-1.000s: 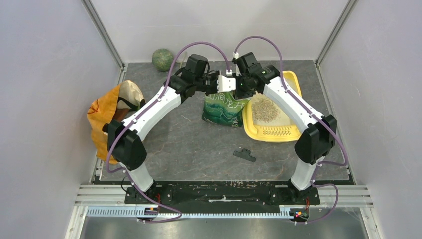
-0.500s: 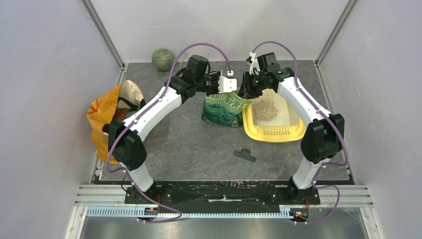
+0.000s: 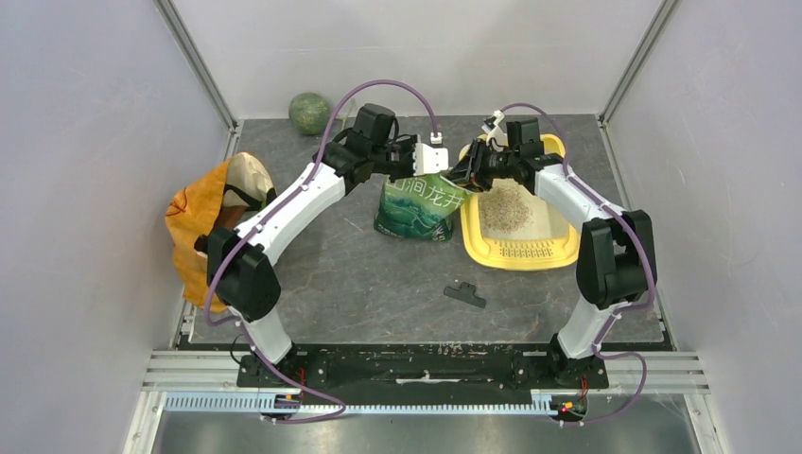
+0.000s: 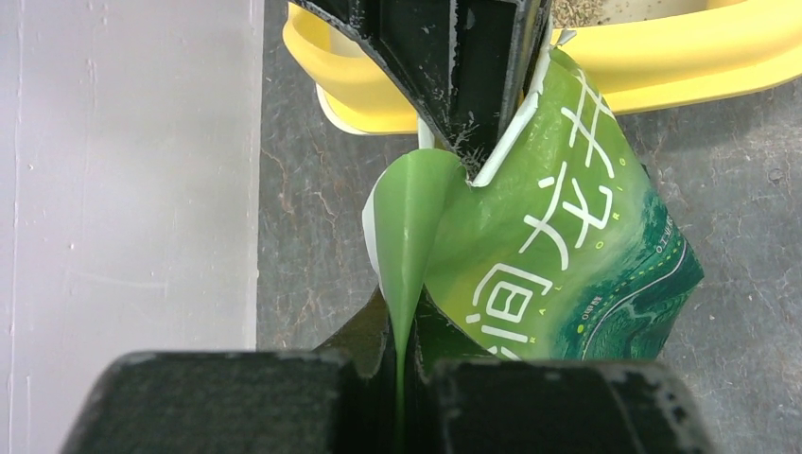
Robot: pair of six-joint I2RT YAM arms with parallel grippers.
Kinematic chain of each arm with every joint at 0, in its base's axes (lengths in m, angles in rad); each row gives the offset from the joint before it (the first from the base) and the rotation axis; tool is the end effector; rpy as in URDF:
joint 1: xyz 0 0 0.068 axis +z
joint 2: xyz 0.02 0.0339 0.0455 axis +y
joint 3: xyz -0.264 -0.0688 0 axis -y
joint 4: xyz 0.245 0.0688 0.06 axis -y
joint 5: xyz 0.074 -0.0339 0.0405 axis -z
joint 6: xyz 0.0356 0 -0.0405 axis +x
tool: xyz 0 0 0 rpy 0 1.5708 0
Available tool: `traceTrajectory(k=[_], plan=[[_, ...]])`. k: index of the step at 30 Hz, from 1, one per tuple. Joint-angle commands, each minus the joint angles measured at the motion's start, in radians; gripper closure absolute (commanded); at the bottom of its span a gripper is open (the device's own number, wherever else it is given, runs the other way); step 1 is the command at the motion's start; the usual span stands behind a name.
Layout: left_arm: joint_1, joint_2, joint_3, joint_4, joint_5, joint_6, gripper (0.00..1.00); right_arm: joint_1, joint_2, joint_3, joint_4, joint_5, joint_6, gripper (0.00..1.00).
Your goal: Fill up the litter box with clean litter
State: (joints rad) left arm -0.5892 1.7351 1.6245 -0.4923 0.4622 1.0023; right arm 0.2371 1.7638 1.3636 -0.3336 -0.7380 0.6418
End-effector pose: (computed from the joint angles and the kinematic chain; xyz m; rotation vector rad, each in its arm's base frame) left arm 0.3242 -0.2358 0.3465 1.6801 1.2825 -0.2570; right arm 0.3775 0.1159 0.2652 0.0773 2.4123 1.2825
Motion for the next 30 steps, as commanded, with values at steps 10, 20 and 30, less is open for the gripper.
traceTrajectory(k=[10, 20, 30], plan=[[-0.001, 0.001, 0.094, 0.052, 0.053, 0.014, 0.98, -0.056, -0.059, -0.114, 0.586, -0.237, 0.459, 1.0], [0.012, 0.024, 0.147, 0.041, 0.046, -0.007, 0.98, -0.162, -0.188, -0.189, 0.536, -0.303, 0.493, 1.0], [0.012, 0.035, 0.155, 0.029, 0.053, 0.005, 0.98, -0.194, -0.163, -0.204, 0.438, -0.306, 0.402, 1.0]])
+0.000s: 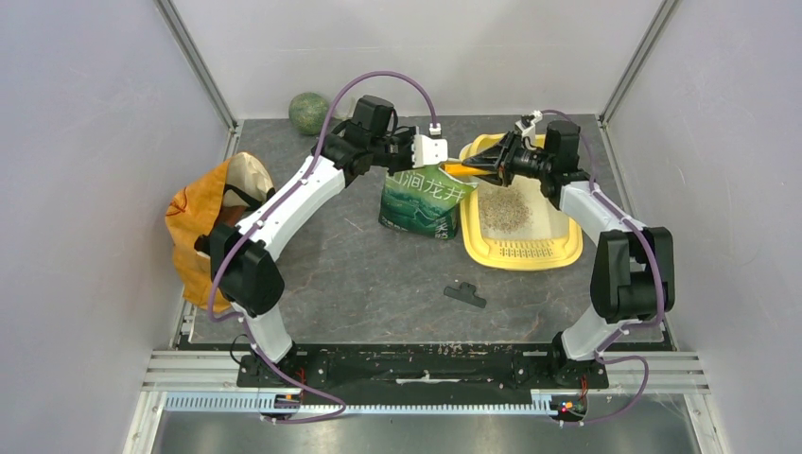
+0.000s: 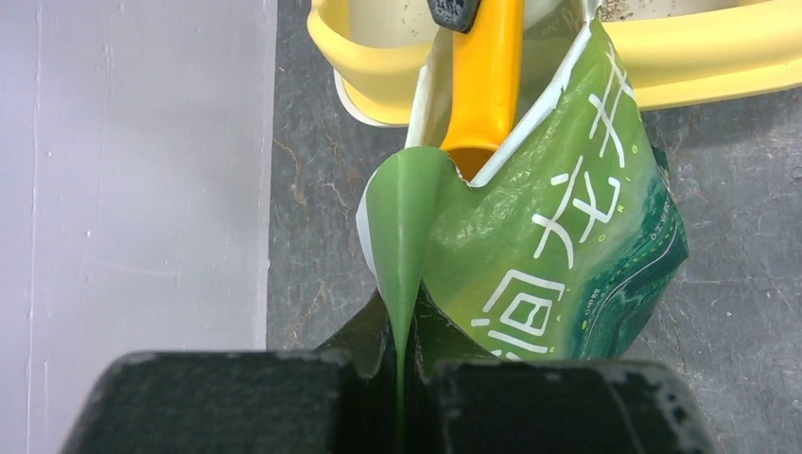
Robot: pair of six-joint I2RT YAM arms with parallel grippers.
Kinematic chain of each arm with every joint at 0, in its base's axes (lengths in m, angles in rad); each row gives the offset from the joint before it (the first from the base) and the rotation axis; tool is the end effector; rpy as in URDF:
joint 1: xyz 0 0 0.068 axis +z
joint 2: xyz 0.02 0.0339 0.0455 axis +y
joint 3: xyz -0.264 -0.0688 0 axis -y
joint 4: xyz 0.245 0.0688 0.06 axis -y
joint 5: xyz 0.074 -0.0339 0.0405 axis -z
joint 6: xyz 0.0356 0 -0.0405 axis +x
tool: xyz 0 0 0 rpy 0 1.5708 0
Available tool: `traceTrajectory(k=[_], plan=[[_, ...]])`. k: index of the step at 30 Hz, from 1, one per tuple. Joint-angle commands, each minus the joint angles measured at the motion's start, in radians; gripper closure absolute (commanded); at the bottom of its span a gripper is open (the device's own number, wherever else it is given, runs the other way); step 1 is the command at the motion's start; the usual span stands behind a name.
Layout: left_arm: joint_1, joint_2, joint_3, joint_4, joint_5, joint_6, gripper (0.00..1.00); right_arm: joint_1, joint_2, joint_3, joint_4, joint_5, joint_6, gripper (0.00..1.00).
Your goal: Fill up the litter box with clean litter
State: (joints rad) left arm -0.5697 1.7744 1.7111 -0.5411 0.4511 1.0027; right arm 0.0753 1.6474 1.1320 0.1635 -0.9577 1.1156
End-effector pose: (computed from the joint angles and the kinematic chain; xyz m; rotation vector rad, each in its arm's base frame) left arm 0.3360 -0.2336 0.3562 1.6657 1.3056 -0.2340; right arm 0.3684 0.0570 0.2756 0.3696 2.1218 1.6631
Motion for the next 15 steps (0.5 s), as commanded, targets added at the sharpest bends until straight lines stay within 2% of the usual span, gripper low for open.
traceTrajectory(k=[1, 2, 5, 6, 8, 9, 11, 12, 15], plan=[[-0.009, -0.004, 0.075, 0.078, 0.064, -0.001, 0.98, -0.045, -0.068, 0.015, -0.096, -0.074, -0.103, 1.0], [-0.009, -0.004, 0.081, 0.077, 0.064, -0.007, 0.98, -0.041, -0.082, -0.007, -0.089, -0.04, -0.106, 1.0], [-0.009, -0.003, 0.079, 0.069, 0.065, 0.006, 0.98, -0.001, -0.012, -0.034, 0.224, -0.074, 0.174, 1.0], [-0.009, -0.001, 0.081, 0.065, 0.061, 0.014, 0.98, -0.029, -0.031, -0.026, 0.173, -0.08, 0.154, 1.0], [-0.009, 0.002, 0.091, 0.064, 0.051, 0.01, 0.98, -0.059, -0.097, -0.002, -0.051, -0.068, -0.013, 1.0], [-0.01, 0.003, 0.097, 0.063, 0.051, 0.005, 0.98, -0.047, -0.098, -0.021, -0.032, -0.058, -0.009, 1.0], [-0.01, 0.002, 0.099, 0.06, 0.054, 0.005, 0.98, 0.013, -0.04, -0.065, 0.209, -0.049, 0.163, 1.0], [-0.011, 0.002, 0.099, 0.06, 0.052, 0.004, 0.98, 0.013, -0.028, -0.064, 0.245, -0.058, 0.212, 1.0], [-0.013, 0.004, 0.102, 0.045, 0.046, 0.01, 0.98, -0.094, -0.101, -0.03, -0.064, -0.101, -0.018, 1.0]])
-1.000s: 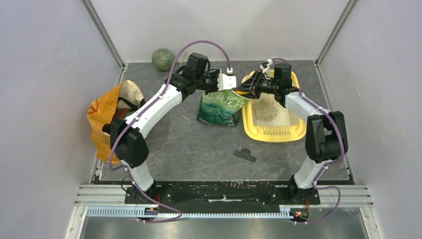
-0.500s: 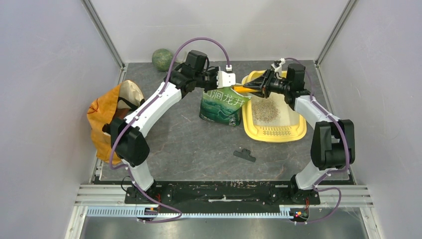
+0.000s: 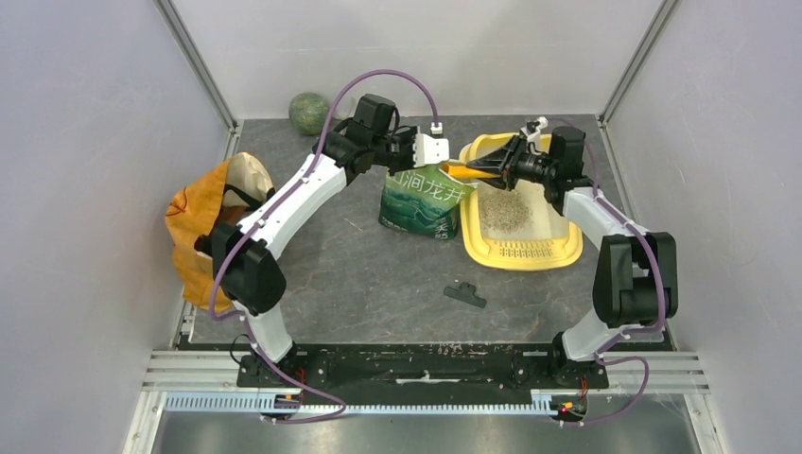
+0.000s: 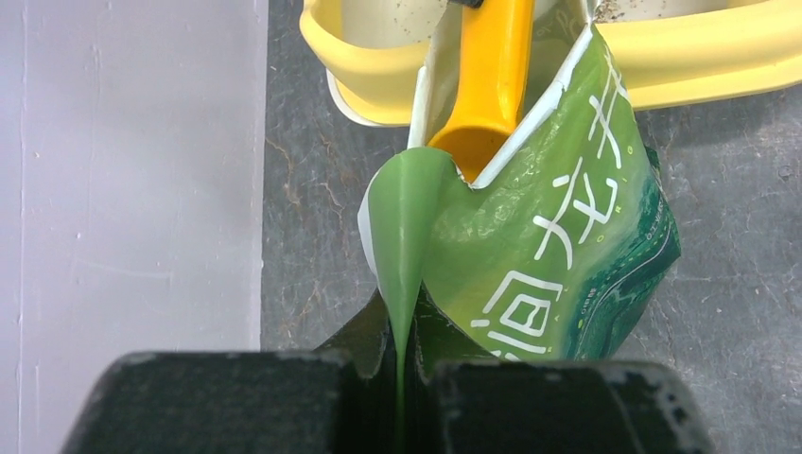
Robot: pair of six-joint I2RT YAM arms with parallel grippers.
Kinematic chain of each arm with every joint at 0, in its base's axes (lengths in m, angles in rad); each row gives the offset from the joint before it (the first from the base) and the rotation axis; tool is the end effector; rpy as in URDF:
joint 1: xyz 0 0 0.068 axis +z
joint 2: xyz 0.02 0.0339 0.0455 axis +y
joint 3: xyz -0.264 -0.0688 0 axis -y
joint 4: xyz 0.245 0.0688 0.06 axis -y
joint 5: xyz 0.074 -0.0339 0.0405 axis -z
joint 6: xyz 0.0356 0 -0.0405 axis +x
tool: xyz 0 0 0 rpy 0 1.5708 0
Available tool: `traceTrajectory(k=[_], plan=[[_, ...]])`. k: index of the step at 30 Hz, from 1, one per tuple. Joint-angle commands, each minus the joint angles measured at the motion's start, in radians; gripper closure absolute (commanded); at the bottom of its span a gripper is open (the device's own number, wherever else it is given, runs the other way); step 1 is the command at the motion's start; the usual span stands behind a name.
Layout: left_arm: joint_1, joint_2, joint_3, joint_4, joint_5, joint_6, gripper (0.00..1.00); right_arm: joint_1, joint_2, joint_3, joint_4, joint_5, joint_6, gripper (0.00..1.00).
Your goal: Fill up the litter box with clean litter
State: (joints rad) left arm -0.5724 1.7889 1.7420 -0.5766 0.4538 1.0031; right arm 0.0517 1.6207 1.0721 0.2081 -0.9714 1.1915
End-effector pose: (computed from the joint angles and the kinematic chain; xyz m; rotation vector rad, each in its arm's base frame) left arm 0.3368 -0.2356 0.3578 1.6782 1.3167 -0.2458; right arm 0.3602 0.0481 0.2692 0.4570 2.1143 1.7037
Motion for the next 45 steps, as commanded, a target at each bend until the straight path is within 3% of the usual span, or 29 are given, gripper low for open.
traceTrajectory(k=[1, 5, 8, 10, 13, 17, 19, 20, 23, 24, 30, 45], plan=[[-0.011, -0.011, 0.071, 0.079, 0.042, 0.006, 0.98, -0.083, -0.078, 0.023, -0.14, -0.082, -0.126, 1.0], [-0.012, -0.012, 0.063, 0.073, 0.042, 0.003, 0.98, 0.018, 0.021, -0.039, 0.263, -0.058, 0.155, 1.0], [-0.012, -0.01, 0.068, 0.061, 0.033, 0.012, 0.98, -0.084, -0.026, -0.039, 0.123, -0.144, 0.072, 1.0], [-0.012, -0.009, 0.072, 0.058, 0.034, 0.007, 0.98, -0.084, -0.041, -0.066, 0.115, -0.106, 0.057, 1.0], [-0.015, -0.005, 0.078, 0.046, 0.032, 0.018, 0.98, -0.015, 0.041, -0.125, 0.551, -0.089, 0.375, 1.0], [-0.015, -0.003, 0.085, 0.031, 0.025, 0.023, 0.98, -0.079, -0.018, -0.096, 0.248, -0.114, 0.144, 1.0], [-0.015, -0.006, 0.078, 0.03, 0.021, 0.025, 0.98, -0.086, 0.013, -0.101, 0.469, -0.142, 0.312, 1.0], [-0.015, -0.005, 0.075, 0.035, 0.016, 0.013, 0.98, -0.107, 0.005, -0.103, 0.486, -0.151, 0.334, 1.0], [-0.016, -0.001, 0.073, 0.04, 0.02, -0.003, 0.98, -0.153, -0.082, -0.086, 0.155, -0.173, 0.112, 1.0], [-0.016, 0.0, 0.073, 0.04, 0.023, -0.004, 0.98, -0.159, -0.097, -0.089, 0.122, -0.181, 0.085, 1.0], [-0.018, 0.005, 0.082, 0.038, 0.018, 0.01, 0.98, -0.194, -0.126, -0.134, 0.196, -0.184, 0.15, 1.0], [-0.019, 0.023, 0.106, 0.029, 0.01, 0.017, 0.98, -0.303, -0.188, -0.162, 0.078, -0.236, 0.072, 1.0]])
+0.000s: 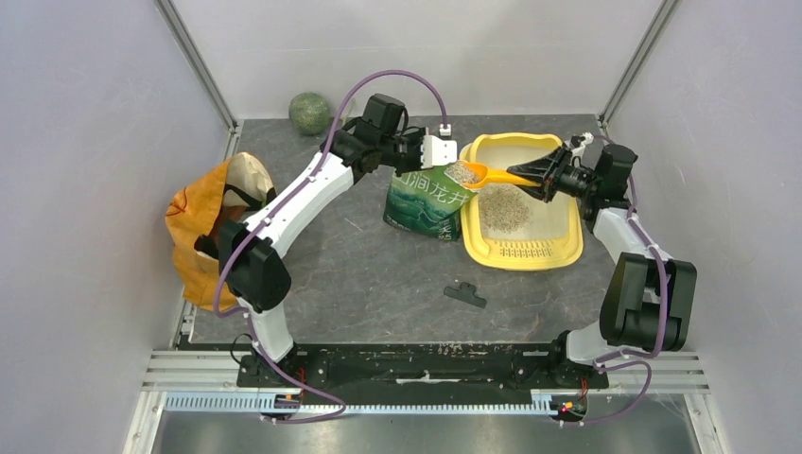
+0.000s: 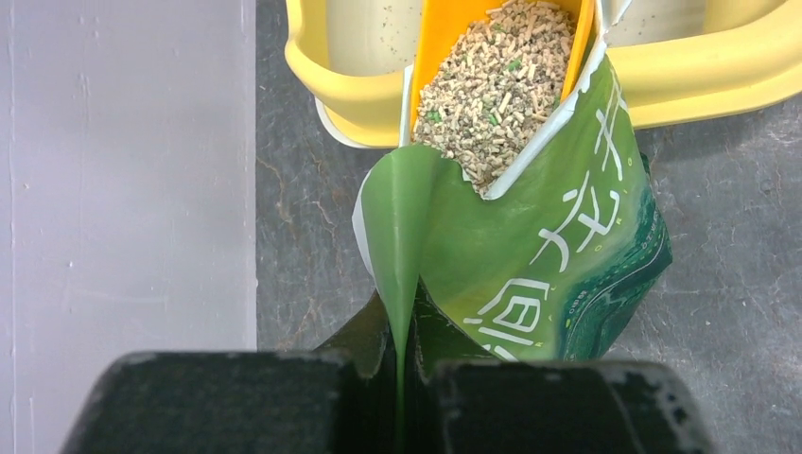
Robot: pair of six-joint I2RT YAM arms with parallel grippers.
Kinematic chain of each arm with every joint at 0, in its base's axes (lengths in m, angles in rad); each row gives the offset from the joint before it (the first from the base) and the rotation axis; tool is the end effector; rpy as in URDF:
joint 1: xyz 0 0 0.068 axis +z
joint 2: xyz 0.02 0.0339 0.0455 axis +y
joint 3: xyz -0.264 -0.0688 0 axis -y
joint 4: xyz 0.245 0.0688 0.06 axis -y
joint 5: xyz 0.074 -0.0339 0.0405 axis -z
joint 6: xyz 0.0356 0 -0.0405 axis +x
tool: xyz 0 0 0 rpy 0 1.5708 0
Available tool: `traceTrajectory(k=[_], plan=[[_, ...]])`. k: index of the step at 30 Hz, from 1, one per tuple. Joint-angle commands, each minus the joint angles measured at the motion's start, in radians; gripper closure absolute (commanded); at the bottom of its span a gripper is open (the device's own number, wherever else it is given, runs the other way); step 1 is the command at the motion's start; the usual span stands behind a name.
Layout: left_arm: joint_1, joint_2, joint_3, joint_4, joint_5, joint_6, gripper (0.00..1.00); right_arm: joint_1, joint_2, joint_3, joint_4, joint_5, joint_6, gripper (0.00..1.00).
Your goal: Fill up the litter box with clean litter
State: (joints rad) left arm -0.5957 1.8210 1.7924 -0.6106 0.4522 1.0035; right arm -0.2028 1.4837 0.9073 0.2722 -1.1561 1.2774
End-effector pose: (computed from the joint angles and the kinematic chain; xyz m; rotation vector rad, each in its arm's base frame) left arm 0.3365 -0.2469 0.3590 1.7026 1.3107 -0.2636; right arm 0.3195 -0.0324 0.2668 0.6051 2.0026 1.7665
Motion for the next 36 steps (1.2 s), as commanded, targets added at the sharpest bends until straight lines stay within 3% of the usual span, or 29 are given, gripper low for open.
traceTrajectory(k=[1, 10, 23, 36], plan=[[0.005, -0.008, 0.056, 0.063, 0.009, 0.02, 0.98, -0.052, -0.056, 0.003, 0.012, -0.054, -0.015, 1.0], [0.005, 0.006, 0.064, 0.049, -0.002, 0.036, 0.98, -0.061, -0.085, 0.024, 0.005, -0.054, 0.023, 1.0], [0.005, 0.015, 0.073, 0.043, -0.006, 0.045, 0.98, -0.06, -0.101, 0.133, -0.136, -0.055, -0.037, 1.0], [0.004, 0.018, 0.076, 0.043, -0.001, 0.047, 0.98, -0.121, -0.105, 0.09, -0.153, -0.089, -0.056, 1.0]])
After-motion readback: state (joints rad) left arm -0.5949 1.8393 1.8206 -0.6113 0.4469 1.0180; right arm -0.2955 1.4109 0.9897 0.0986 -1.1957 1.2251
